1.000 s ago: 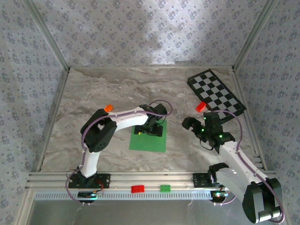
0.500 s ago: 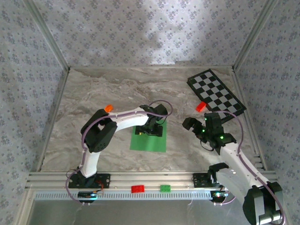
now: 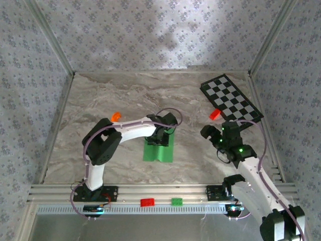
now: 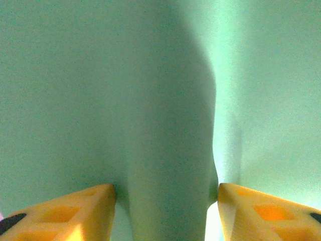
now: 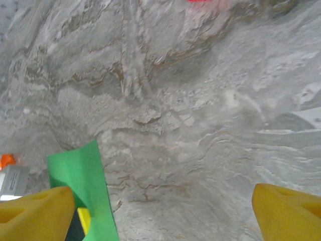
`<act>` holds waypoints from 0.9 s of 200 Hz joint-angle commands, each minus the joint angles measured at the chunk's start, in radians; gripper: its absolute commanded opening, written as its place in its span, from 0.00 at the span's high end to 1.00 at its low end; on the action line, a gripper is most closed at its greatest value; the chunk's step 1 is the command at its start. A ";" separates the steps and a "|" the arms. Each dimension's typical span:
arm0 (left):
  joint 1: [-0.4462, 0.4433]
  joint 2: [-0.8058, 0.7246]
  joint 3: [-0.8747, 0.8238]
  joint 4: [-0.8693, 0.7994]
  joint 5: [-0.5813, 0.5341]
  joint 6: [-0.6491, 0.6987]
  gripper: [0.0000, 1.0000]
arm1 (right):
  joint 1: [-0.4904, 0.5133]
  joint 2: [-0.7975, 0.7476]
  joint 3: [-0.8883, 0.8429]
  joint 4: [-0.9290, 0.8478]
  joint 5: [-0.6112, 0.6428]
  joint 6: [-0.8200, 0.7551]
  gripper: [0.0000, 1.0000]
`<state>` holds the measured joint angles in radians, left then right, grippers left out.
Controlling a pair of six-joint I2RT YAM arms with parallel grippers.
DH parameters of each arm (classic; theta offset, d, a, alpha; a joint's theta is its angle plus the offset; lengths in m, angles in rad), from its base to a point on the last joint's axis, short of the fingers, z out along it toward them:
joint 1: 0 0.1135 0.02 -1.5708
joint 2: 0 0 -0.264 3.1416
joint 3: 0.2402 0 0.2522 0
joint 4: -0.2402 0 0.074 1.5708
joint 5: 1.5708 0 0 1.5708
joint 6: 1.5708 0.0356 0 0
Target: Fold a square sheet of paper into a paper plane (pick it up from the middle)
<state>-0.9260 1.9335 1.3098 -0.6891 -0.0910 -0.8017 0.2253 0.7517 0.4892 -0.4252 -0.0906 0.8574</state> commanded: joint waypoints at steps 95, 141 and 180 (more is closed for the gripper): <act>0.156 -0.351 -0.333 0.651 0.489 -0.183 0.60 | -0.113 -0.040 -0.048 0.127 -0.273 -0.006 0.14; 0.180 -0.292 -0.401 0.792 0.598 -0.244 0.60 | -0.046 0.021 -0.060 0.218 -0.275 0.030 0.13; 0.182 -0.257 -0.408 0.758 0.560 -0.235 0.60 | 0.018 0.068 -0.056 0.243 -0.249 0.031 0.13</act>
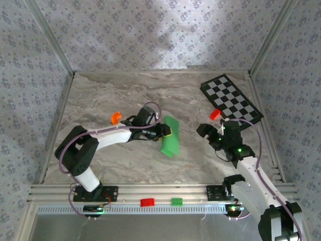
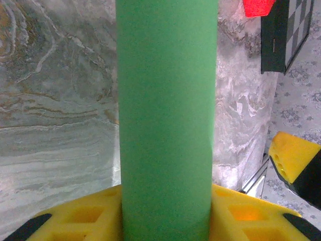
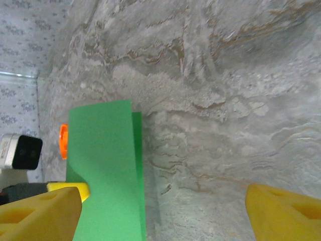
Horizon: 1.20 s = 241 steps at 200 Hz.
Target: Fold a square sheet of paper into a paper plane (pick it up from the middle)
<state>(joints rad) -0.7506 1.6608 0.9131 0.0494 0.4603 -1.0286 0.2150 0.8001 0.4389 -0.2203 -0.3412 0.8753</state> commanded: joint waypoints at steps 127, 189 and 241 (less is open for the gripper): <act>-0.002 0.056 -0.067 -0.023 -0.150 -0.076 0.55 | 0.103 0.156 0.038 0.057 -0.001 -0.017 0.10; -0.023 0.011 0.046 -0.342 -0.298 0.107 0.38 | 0.147 0.248 0.080 0.061 -0.020 -0.040 0.09; -0.023 -0.015 0.054 -0.382 -0.331 0.158 0.41 | 0.190 0.302 0.090 0.120 -0.030 -0.052 0.09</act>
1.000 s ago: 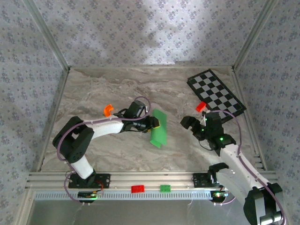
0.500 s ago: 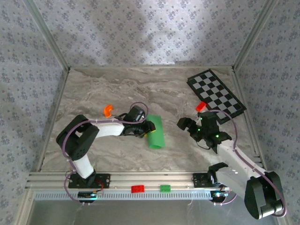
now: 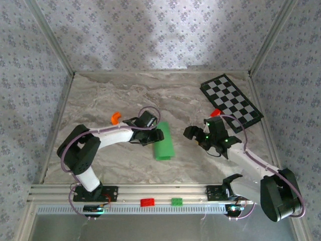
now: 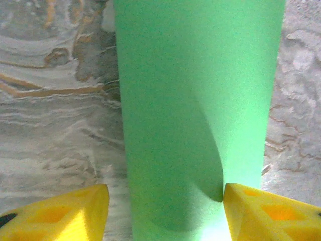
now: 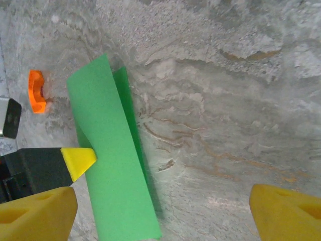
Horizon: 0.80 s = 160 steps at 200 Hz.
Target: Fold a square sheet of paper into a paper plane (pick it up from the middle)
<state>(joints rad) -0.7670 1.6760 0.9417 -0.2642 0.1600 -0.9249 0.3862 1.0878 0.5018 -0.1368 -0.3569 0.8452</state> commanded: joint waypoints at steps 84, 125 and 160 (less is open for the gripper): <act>0.012 0.004 0.013 -0.073 0.011 0.130 0.47 | 0.053 0.080 0.048 0.041 0.001 -0.015 0.09; 0.012 0.053 0.050 -0.125 0.000 0.164 0.47 | 0.064 0.102 0.056 0.039 0.006 -0.011 0.09; 0.012 0.081 0.059 -0.123 0.006 0.157 0.47 | 0.070 0.119 0.062 0.039 0.007 -0.011 0.09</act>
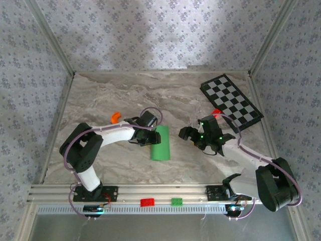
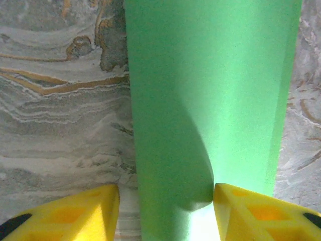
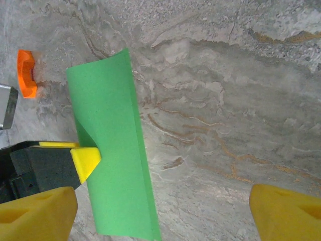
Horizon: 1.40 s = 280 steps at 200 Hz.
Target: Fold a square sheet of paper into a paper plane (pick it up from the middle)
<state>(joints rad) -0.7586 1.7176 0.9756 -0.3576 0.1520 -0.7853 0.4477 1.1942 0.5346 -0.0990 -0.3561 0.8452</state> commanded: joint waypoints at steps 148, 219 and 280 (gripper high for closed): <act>-0.034 0.150 0.104 -0.100 -0.063 -0.027 0.43 | 0.023 0.048 0.056 -0.038 0.023 -0.015 0.07; -0.034 0.170 0.115 -0.105 -0.074 -0.001 0.47 | 0.022 0.070 0.071 -0.046 0.017 -0.023 0.06; -0.018 0.166 0.114 -0.107 -0.071 0.044 0.50 | 0.022 0.071 0.071 -0.057 0.021 -0.032 0.06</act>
<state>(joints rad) -0.7853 1.8095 1.1053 -0.5163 0.0811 -0.7738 0.4648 1.2598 0.5789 -0.1272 -0.3515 0.8375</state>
